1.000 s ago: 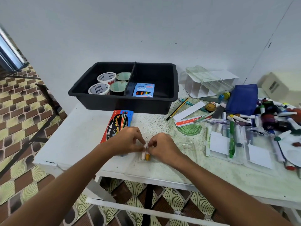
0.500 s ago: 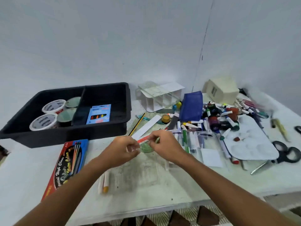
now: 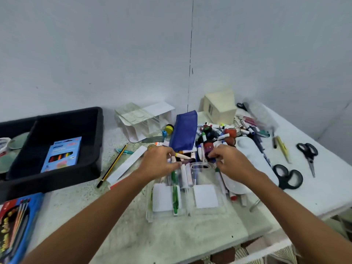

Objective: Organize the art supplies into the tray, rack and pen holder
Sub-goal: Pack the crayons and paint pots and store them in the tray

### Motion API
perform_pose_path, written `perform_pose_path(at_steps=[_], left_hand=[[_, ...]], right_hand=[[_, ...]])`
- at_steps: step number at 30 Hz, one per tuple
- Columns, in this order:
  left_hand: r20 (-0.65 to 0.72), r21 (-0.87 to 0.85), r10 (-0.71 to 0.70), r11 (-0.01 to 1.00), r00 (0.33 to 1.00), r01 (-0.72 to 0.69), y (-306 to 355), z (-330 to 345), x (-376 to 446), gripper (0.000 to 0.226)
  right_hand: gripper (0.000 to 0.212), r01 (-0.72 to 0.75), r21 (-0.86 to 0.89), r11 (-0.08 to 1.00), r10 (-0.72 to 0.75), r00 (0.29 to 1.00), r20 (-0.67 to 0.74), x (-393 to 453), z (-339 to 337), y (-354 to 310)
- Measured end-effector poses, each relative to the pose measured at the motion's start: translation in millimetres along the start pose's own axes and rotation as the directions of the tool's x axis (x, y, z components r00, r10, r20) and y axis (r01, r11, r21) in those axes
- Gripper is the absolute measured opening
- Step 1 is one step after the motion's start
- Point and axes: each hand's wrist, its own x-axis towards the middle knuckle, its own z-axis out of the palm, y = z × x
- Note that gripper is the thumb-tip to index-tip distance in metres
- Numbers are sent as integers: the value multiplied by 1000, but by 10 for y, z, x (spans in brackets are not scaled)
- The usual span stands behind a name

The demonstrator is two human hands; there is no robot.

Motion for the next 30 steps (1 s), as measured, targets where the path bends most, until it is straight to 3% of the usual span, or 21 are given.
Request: perform_pose_path(at_steps=[3,6,14,17,21,24,27,30], left_hand=[[-2,96,-71,993,997,71,83,83,95,42],[8,132,-129,983,992,127,115,143,153,41],[-60,-49,-264,964,963,262,71,201,218,9],[-116,-166,-253,958,961,232,58,121,182,12],[-236,-346,-229,928,944,139,27,-48,99,13],[-292,-442,-213,895,932,66,-59,-194,-26,14],[-266,-548,-221,836,938,42,-179,-379,-213,14],[-208,-611,-256,787,944,79,-420,-557,-479,17]], right_hand=[[40,94,-210,973,-62,987,151,12,-45,131],[40,164,-308,937,-102,973,207,30,-48,192],[26,206,-303,930,-156,971,182,120,-46,203],[23,186,-142,972,-173,980,98,159,-23,160],[17,129,247,960,-138,990,20,247,51,-56],[18,104,463,880,-137,990,39,300,101,-339],[19,-18,718,696,-125,982,145,314,157,-672],[24,-22,784,620,-203,961,187,348,290,-942]])
